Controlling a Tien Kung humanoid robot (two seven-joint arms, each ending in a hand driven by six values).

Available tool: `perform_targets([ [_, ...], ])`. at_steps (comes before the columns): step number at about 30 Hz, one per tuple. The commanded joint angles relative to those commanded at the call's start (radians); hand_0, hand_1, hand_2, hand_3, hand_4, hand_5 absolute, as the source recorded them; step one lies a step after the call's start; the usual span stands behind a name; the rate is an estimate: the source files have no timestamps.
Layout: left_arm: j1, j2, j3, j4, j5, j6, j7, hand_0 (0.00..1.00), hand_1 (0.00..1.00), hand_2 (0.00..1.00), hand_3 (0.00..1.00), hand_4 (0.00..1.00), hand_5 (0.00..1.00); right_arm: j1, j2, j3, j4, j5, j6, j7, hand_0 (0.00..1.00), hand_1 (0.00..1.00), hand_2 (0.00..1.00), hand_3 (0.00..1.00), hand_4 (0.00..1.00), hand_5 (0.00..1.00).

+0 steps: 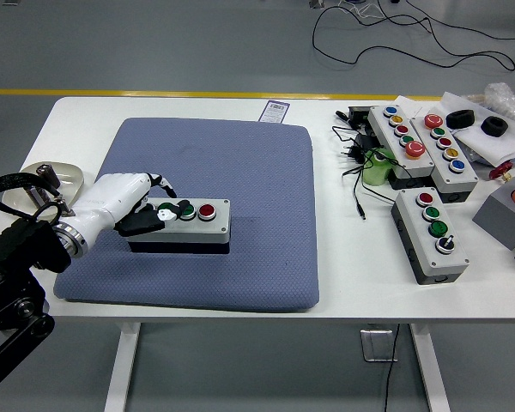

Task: Pick up the button,place it on the desk,press the button,press the button

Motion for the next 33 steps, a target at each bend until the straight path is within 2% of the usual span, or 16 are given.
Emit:
perform_targets([
  [10,-0.016,-0.008,0.059,0.008,0.008,0.006,-0.002,0.002,0.002,0.002,0.687,0.641,0.998,0.0,0.0,-0.001,0.0,0.001,0.0,0.0,0.657,0.666,0.685,0.59,0.422,0.263],
  [14,-0.022,-0.017,0.08,0.04,0.023,0.002,-0.007,0.002,0.002,0.002,0.687,0.637,0.998,0.0,0.0,-0.002,0.0,0.002,0.0,0.001,0.657,0.666,0.685,0.59,0.422,0.263],
  [18,-0.018,-0.024,0.086,0.069,0.04,-0.005,-0.004,0.002,0.002,0.002,0.687,0.637,0.998,0.0,0.001,-0.002,0.0,0.002,0.0,0.0,0.657,0.666,0.685,0.59,0.422,0.263],
  [26,-0.024,-0.023,0.094,0.069,0.038,-0.039,0.002,0.002,0.002,0.002,0.687,0.639,0.998,0.001,0.001,-0.003,0.0,0.002,0.0,-0.001,0.656,0.666,0.685,0.59,0.422,0.263],
  [29,-0.022,-0.022,0.092,0.065,0.038,-0.018,-0.002,0.002,0.002,0.002,0.687,0.639,0.998,0.001,0.0,-0.005,0.0,0.005,0.0,0.0,0.656,0.666,0.685,0.59,0.422,0.263],
  [33,-0.027,-0.031,0.093,0.06,0.029,0.073,-0.022,0.002,0.002,0.002,0.692,0.637,0.998,0.0,-0.001,-0.006,0.0,0.007,0.0,0.001,0.657,0.666,0.685,0.59,0.422,0.263],
])
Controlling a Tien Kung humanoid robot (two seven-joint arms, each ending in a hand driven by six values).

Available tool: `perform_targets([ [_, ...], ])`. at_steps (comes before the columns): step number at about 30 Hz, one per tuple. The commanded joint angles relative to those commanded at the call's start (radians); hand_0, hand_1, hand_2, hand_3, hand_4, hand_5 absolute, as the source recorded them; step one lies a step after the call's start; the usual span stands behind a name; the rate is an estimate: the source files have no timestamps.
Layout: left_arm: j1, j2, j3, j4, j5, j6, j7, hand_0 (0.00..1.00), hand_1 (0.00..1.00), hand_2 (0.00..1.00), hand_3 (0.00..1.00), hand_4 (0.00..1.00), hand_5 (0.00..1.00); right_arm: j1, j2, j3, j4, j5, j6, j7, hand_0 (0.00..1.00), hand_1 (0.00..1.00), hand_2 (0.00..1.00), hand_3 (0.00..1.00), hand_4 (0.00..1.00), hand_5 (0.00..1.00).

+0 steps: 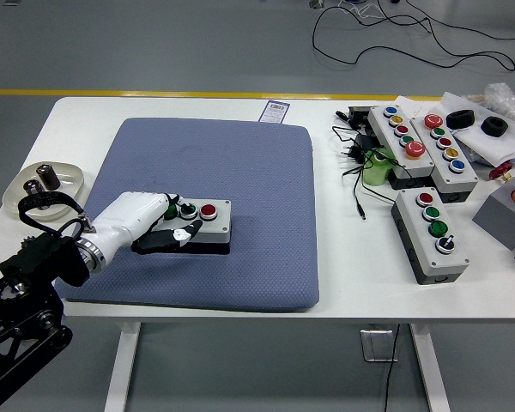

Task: Pick up the button,place it on the desk,press the button,press the button

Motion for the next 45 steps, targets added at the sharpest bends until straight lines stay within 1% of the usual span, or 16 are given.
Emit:
perform_targets([
  [3,-0.01,-0.019,0.011,0.01,-0.001,0.045,-0.006,0.002,0.002,0.002,0.692,0.637,0.998,0.0,0.001,0.001,0.0,-0.002,0.0,-0.001,0.657,0.666,0.685,0.59,0.422,0.263],
  [5,-0.015,-0.03,0.022,0.006,0.001,0.059,-0.006,0.002,0.002,0.002,0.695,0.636,0.998,-0.001,0.001,0.001,0.0,-0.002,0.0,-0.001,0.657,0.666,0.685,0.59,0.422,0.263],
  [7,-0.019,-0.036,0.029,0.005,0.0,0.06,-0.005,0.002,0.002,0.002,0.695,0.636,0.998,-0.001,0.001,0.001,0.0,-0.001,0.0,-0.001,0.657,0.666,0.685,0.59,0.422,0.263],
  [10,-0.025,-0.043,0.049,0.012,-0.003,0.043,-0.003,0.002,0.002,0.002,0.695,0.636,0.998,-0.002,0.001,0.001,0.0,-0.002,-0.001,-0.003,0.657,0.666,0.685,0.59,0.422,0.263],
  [16,-0.032,-0.044,0.077,0.035,0.003,0.02,0.007,0.002,0.002,0.002,0.691,0.636,0.998,-0.002,0.001,0.0,0.0,0.0,-0.001,-0.004,0.657,0.666,0.685,0.59,0.422,0.263],
  [20,-0.036,-0.048,0.08,0.062,0.007,0.01,0.015,0.002,0.002,0.002,0.692,0.637,0.998,-0.002,0.002,0.001,0.0,-0.001,-0.001,-0.004,0.657,0.666,0.685,0.59,0.421,0.263],
  [24,-0.033,-0.046,0.082,0.068,0.008,-0.001,0.02,0.002,0.002,0.002,0.692,0.638,0.998,-0.003,0.001,0.001,0.0,-0.001,-0.002,-0.004,0.657,0.666,0.685,0.59,0.421,0.263],
  [28,-0.028,-0.044,0.077,0.063,-0.011,0.003,0.02,0.002,0.002,0.002,0.692,0.638,0.998,-0.005,0.001,0.002,0.0,-0.001,-0.002,-0.003,0.657,0.666,0.685,0.59,0.421,0.263],
  [30,-0.029,-0.044,0.076,0.063,-0.007,-0.008,0.026,0.002,0.002,0.002,0.691,0.638,0.998,-0.006,0.001,0.002,0.0,-0.001,-0.001,-0.003,0.656,0.666,0.685,0.59,0.422,0.263],
  [35,-0.028,-0.042,0.074,0.067,0.008,-0.07,0.061,0.002,0.002,0.002,0.692,0.64,0.998,-0.006,0.001,0.0,0.0,-0.001,-0.001,-0.002,0.655,0.666,0.685,0.59,0.421,0.263],
  [36,-0.027,-0.041,0.074,0.065,0.008,-0.072,0.062,0.002,0.002,0.002,0.692,0.64,0.998,-0.006,0.001,0.0,0.0,0.0,-0.001,-0.002,0.655,0.666,0.685,0.59,0.421,0.263],
  [37,-0.026,-0.041,0.074,0.064,0.008,-0.07,0.061,0.002,0.002,0.002,0.692,0.64,0.998,-0.006,0.001,-0.001,0.0,0.0,-0.001,-0.002,0.655,0.666,0.685,0.59,0.421,0.263],
  [41,-0.023,-0.042,0.062,0.044,0.004,-0.036,0.047,0.002,0.002,0.002,0.693,0.641,0.998,-0.006,0.0,0.0,0.0,-0.002,-0.001,-0.002,0.656,0.666,0.685,0.59,0.421,0.263],
  [43,-0.022,-0.043,0.05,0.027,-0.007,0.004,0.029,0.002,0.002,0.002,0.693,0.641,0.998,-0.005,0.0,0.001,0.0,-0.003,-0.001,-0.003,0.656,0.666,0.685,0.59,0.421,0.263],
  [45,-0.017,-0.043,0.036,0.011,-0.021,0.054,0.008,0.002,0.002,0.002,0.693,0.641,0.998,-0.005,0.0,0.0,0.0,-0.001,-0.001,-0.002,0.656,0.666,0.685,0.59,0.421,0.263],
])
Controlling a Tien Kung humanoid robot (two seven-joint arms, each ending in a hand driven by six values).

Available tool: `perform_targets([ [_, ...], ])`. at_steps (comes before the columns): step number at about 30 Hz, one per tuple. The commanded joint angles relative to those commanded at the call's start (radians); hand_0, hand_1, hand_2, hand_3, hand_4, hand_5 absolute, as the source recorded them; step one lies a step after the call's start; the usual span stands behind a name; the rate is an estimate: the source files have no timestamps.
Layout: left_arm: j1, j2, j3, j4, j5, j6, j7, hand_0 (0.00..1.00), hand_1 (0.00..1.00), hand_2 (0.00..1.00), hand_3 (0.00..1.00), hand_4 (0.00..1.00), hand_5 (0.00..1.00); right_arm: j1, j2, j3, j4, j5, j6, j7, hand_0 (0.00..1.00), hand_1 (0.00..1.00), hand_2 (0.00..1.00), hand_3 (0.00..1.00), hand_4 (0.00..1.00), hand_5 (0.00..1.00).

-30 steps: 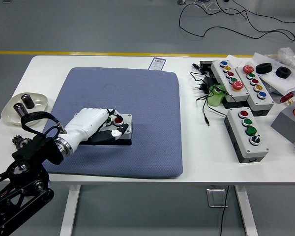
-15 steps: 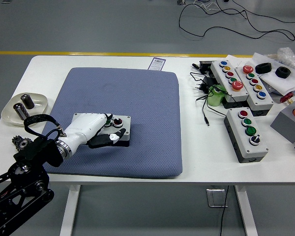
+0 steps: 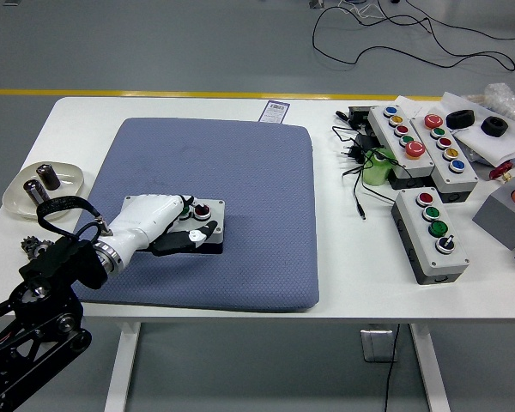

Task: Pick up the button,place it on the desk,press the button,press the button

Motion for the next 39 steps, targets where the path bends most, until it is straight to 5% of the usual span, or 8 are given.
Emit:
perform_targets([
  [6,0.016,-0.013,-0.05,-0.025,-0.07,0.198,-0.068,0.002,0.002,0.002,0.731,0.651,0.998,0.001,-0.001,0.0,0.0,0.001,0.0,0.001,0.656,0.666,0.685,0.59,0.421,0.263],
  [8,0.028,-0.035,-0.082,-0.01,-0.095,0.275,-0.073,0.002,0.058,0.131,0.883,0.676,0.998,0.002,-0.001,0.0,0.0,-0.001,0.0,0.001,0.655,0.666,0.685,0.59,0.422,0.263],
  [12,0.058,-0.095,-0.152,0.055,-0.211,0.357,-0.118,0.002,0.058,0.131,0.883,0.676,0.998,0.002,-0.001,0.001,0.0,-0.001,0.0,0.002,0.655,0.666,0.685,0.59,0.422,0.263],
  [13,0.066,-0.109,-0.168,0.074,-0.25,0.354,-0.137,0.002,0.058,0.131,0.883,0.676,0.998,0.002,-0.001,0.001,0.0,-0.001,0.0,0.002,0.655,0.666,0.685,0.59,0.422,0.263],
  [14,0.073,-0.12,-0.178,0.089,-0.286,0.35,-0.154,0.565,0.701,0.771,0.963,0.648,0.998,0.002,-0.001,0.0,0.0,-0.001,0.0,0.002,0.656,0.666,0.685,0.59,0.421,0.262],
  [21,0.115,-0.184,-0.239,0.176,-0.585,0.298,-0.349,0.675,0.763,0.836,0.955,0.629,0.998,0.003,-0.002,0.001,0.0,-0.004,0.001,0.0,0.656,0.666,0.685,0.59,0.421,0.262],
  [33,0.138,-0.188,-0.333,0.23,-1.091,0.204,-0.387,0.809,0.861,0.907,0.878,0.615,0.998,0.004,-0.003,-0.001,0.0,-0.003,0.003,-0.002,0.656,0.666,0.685,0.59,0.422,0.263],
  [39,0.136,-0.19,-0.354,0.24,-1.128,0.194,-0.389,0.815,0.865,0.908,0.878,0.612,0.998,0.004,-0.003,-0.003,0.0,-0.002,0.003,-0.001,0.656,0.666,0.685,0.59,0.421,0.262],
])
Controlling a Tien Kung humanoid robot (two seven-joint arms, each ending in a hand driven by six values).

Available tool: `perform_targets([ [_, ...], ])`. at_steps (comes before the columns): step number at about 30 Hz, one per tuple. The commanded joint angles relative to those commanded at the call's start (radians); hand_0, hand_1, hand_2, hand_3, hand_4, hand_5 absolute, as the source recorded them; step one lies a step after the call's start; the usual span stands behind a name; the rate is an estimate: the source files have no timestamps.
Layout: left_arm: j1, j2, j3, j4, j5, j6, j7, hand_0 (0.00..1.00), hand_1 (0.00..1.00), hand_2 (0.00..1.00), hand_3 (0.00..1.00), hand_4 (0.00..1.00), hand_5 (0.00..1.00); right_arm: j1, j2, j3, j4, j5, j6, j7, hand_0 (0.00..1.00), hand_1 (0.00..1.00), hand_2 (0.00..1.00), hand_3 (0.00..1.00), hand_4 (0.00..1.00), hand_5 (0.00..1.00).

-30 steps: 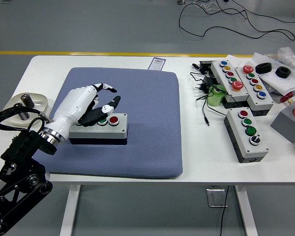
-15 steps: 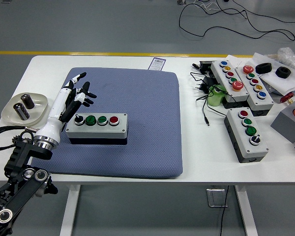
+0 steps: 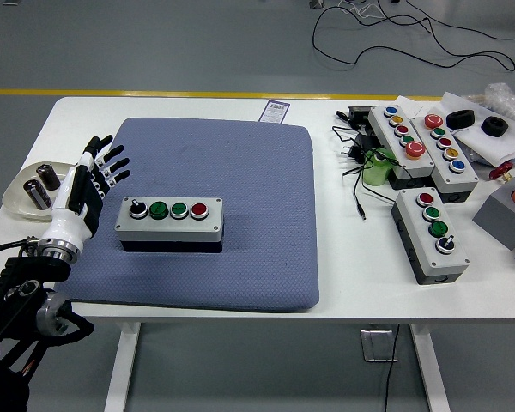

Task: Pick up the button,place it on the desk,press the button,press the button

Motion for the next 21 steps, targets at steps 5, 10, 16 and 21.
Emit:
perform_targets([
  [5,0.002,0.001,-0.013,0.006,0.016,-0.007,0.011,0.815,0.868,0.908,0.873,0.61,0.998,0.0,0.001,0.001,0.0,-0.001,0.0,0.0,0.656,0.666,0.685,0.59,0.421,0.262],
  [10,0.005,-0.001,-0.018,0.011,0.028,-0.007,0.018,0.815,0.868,0.908,0.873,0.61,0.998,-0.002,0.001,0.004,0.0,-0.004,0.0,-0.001,0.656,0.666,0.685,0.59,0.421,0.262],
  [16,0.006,-0.001,-0.016,0.014,0.034,-0.008,0.022,0.814,0.869,0.907,0.871,0.608,0.998,-0.004,0.002,0.006,0.0,-0.007,0.0,-0.003,0.656,0.666,0.685,0.59,0.421,0.262],
  [21,0.008,-0.003,-0.013,0.016,0.037,-0.008,0.026,0.815,0.869,0.906,0.871,0.606,0.998,-0.006,0.002,0.006,0.0,-0.008,-0.001,-0.004,0.656,0.666,0.685,0.59,0.421,0.262],
])
